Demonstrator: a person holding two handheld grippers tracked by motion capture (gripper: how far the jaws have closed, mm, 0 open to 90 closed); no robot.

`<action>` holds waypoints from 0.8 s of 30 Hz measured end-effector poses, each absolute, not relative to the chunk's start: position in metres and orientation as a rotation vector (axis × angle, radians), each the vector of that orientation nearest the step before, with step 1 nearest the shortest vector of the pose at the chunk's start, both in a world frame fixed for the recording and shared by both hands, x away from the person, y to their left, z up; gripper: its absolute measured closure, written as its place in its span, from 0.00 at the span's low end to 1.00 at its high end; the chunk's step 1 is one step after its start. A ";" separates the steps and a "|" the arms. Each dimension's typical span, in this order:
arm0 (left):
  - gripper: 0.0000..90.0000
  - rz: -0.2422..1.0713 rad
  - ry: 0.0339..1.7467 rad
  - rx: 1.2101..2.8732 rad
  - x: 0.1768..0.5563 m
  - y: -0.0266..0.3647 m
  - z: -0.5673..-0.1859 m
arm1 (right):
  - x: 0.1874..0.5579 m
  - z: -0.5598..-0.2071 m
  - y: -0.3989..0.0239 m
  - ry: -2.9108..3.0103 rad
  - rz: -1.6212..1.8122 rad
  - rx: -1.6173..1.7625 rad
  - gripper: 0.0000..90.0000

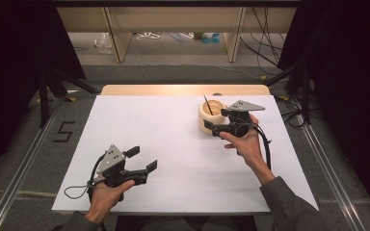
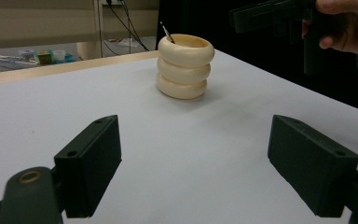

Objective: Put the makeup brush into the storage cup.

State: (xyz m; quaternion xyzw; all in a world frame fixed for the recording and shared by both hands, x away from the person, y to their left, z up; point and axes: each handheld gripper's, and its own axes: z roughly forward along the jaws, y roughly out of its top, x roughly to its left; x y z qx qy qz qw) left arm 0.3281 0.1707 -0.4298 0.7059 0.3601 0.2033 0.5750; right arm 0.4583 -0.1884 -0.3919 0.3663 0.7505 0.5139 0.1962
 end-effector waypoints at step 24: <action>0.19 0.477 0.841 1.651 0.328 0.170 -0.430 | 0.426 -0.401 -0.187 2.106 1.472 0.958 0.18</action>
